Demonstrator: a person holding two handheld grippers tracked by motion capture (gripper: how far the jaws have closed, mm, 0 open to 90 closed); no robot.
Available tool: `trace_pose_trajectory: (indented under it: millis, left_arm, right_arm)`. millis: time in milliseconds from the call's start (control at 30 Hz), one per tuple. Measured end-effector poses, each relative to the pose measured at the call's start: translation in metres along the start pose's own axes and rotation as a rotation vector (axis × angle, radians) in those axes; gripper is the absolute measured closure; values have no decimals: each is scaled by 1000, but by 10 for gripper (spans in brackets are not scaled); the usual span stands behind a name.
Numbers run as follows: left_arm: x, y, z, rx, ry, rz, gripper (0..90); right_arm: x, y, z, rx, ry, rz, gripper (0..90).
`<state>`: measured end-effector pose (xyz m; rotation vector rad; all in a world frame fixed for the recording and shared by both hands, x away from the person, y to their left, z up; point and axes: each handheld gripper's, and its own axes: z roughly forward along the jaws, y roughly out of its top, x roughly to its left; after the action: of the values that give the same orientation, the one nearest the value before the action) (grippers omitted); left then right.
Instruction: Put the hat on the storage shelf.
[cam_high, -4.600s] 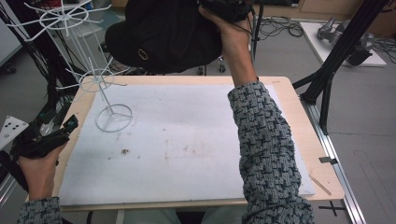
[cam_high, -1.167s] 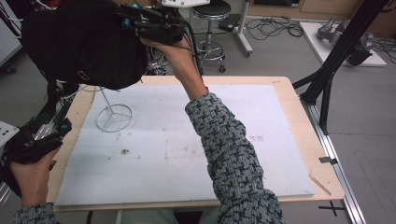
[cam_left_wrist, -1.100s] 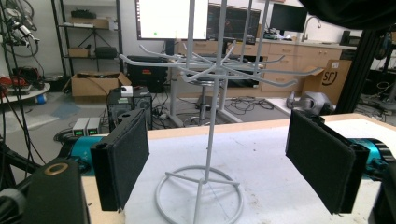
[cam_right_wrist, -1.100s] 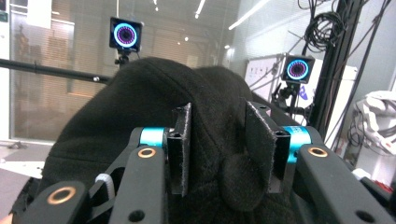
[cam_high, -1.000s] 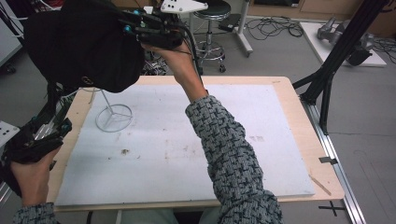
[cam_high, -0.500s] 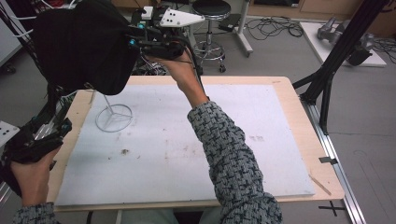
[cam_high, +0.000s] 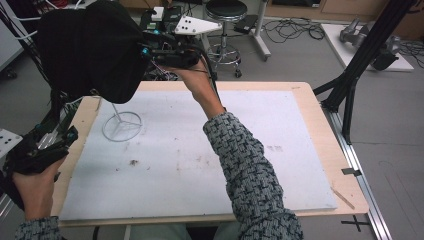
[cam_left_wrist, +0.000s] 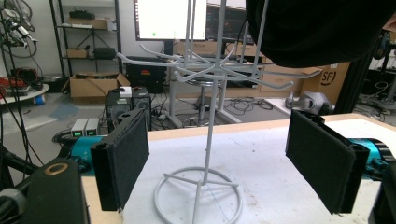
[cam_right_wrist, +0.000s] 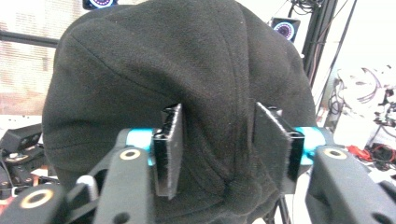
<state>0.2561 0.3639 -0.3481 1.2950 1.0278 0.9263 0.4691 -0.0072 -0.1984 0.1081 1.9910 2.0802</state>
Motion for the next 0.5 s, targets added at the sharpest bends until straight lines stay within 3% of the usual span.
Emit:
trace_pose_trajectory:
  millis: [300,500]
  left_arm:
    - [0,-1,4,3,-4,-1,216]
    - [-2,-1,5,4,-6,3,216]
  right_arm:
    - [0,0,-14,13,-14,-1,438]
    - [0,8,-40,-6,-77,3,323]
